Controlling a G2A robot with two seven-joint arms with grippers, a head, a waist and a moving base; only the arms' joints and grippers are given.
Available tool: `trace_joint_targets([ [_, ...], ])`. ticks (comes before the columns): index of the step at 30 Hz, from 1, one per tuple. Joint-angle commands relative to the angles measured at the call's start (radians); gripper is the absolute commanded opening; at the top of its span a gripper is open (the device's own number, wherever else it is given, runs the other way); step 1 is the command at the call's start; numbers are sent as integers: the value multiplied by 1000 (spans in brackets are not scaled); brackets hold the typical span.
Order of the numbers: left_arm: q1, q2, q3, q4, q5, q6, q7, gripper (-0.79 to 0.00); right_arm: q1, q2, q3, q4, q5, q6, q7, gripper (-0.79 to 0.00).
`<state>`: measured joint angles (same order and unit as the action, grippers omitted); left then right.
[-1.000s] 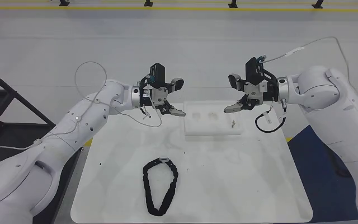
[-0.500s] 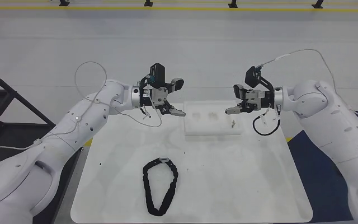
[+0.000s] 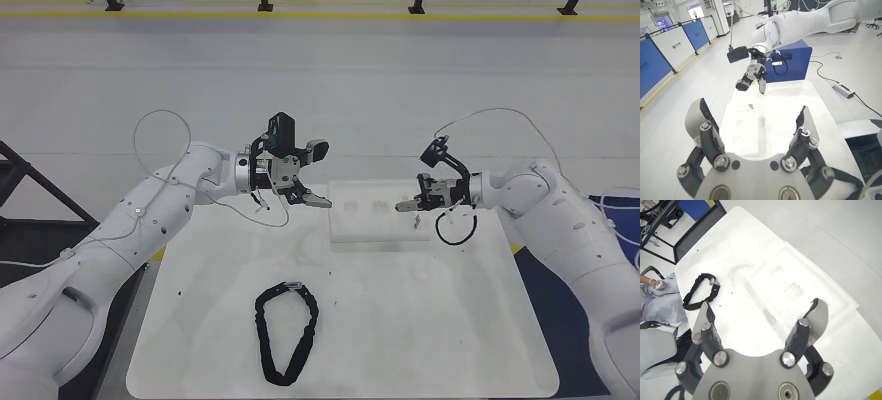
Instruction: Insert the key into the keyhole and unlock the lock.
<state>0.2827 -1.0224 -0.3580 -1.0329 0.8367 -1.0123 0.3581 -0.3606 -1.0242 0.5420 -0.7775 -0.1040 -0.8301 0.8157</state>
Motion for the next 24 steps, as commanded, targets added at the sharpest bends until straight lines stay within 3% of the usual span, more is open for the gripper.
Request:
trace_joint_targets([
  [1, 0, 0, 0, 0, 0, 0, 0, 0, 1, -16, -13, 39, 3, 15, 2, 0],
  [7, 0, 0, 0, 0, 0, 0, 0, 0, 8, -63, -40, 134, 25, 53, 16, 0],
  [24, 0, 0, 0, 0, 0, 0, 0, 0, 33, -171, -95, 278, -59, 324, 50, 0],
])
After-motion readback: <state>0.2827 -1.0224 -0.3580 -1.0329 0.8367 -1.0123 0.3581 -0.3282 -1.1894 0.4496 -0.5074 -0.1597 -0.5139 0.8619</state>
